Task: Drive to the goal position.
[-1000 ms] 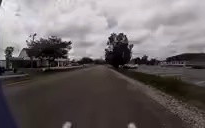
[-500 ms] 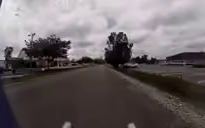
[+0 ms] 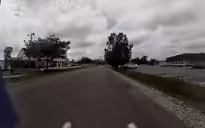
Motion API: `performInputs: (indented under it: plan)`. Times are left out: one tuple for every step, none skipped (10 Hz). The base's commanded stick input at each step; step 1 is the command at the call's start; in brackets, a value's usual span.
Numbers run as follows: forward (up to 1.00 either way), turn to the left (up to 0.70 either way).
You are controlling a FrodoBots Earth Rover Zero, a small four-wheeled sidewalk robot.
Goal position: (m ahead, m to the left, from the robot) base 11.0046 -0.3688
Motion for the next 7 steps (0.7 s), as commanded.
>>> performInputs:
  plan:
    - [0.60,0.00]
    - [0.60,0.00]
    - [0.60,0.00]
    - [0.60,0.00]
    - [0.60,0.00]
    - [0.60,0.00]
    - [0.60,0.00]
